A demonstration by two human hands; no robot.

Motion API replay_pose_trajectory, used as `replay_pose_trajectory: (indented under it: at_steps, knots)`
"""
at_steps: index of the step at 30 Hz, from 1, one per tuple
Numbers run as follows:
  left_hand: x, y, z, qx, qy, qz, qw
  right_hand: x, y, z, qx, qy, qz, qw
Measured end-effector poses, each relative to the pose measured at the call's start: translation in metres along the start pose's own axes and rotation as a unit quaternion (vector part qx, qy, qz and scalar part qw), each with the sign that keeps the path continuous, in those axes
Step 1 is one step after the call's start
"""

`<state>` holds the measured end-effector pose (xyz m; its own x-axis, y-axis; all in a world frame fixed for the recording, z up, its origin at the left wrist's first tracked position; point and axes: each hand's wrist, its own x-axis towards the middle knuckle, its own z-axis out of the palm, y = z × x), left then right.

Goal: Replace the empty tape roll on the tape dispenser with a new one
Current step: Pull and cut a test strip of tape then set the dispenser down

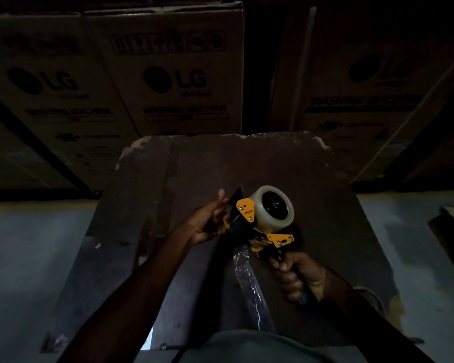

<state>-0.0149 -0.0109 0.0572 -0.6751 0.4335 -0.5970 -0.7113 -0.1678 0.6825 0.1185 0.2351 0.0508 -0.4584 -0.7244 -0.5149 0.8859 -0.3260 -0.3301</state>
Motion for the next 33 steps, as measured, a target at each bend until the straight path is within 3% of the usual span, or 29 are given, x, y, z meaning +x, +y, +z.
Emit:
replay_pose_trajectory:
  at_steps: [3,5,10,17,22,26,30,31,33]
  knots:
    - [0.008,-0.021,-0.007,0.086,0.190,0.063,0.976,0.014,-0.010,-0.006,-0.015,0.112,-0.033,0.993]
    - [0.010,-0.039,-0.015,0.157,0.221,0.100,0.957,0.025,-0.016,-0.012,-0.024,0.182,-0.052,0.982]
    - [0.016,-0.079,-0.025,0.332,0.192,0.119,0.916,0.049,-0.025,-0.029,-0.021,0.253,-0.063,0.965]
    - [0.027,-0.099,-0.009,0.460,0.167,0.096,0.867,0.070,-0.032,-0.041,-0.002,0.276,-0.061,0.959]
    - [0.029,-0.102,-0.004,0.515,0.165,0.120,0.833,0.073,-0.026,-0.046,-0.008,0.293,-0.061,0.954]
    - [0.026,-0.104,-0.002,0.520,0.183,0.123,0.825,0.069,-0.021,-0.049,-0.049,0.323,-0.043,0.944]
    - [0.024,-0.100,-0.001,0.526,0.181,0.093,0.826,0.065,-0.016,-0.046,-0.161,0.412,-0.091,0.892]
    - [0.023,-0.097,0.001,0.524,0.175,0.079,0.830,0.064,-0.012,-0.048,-0.221,0.445,-0.109,0.861]
    - [0.025,-0.095,-0.002,0.543,0.165,0.073,0.820,0.057,-0.001,-0.054,-0.349,0.526,-0.135,0.764]
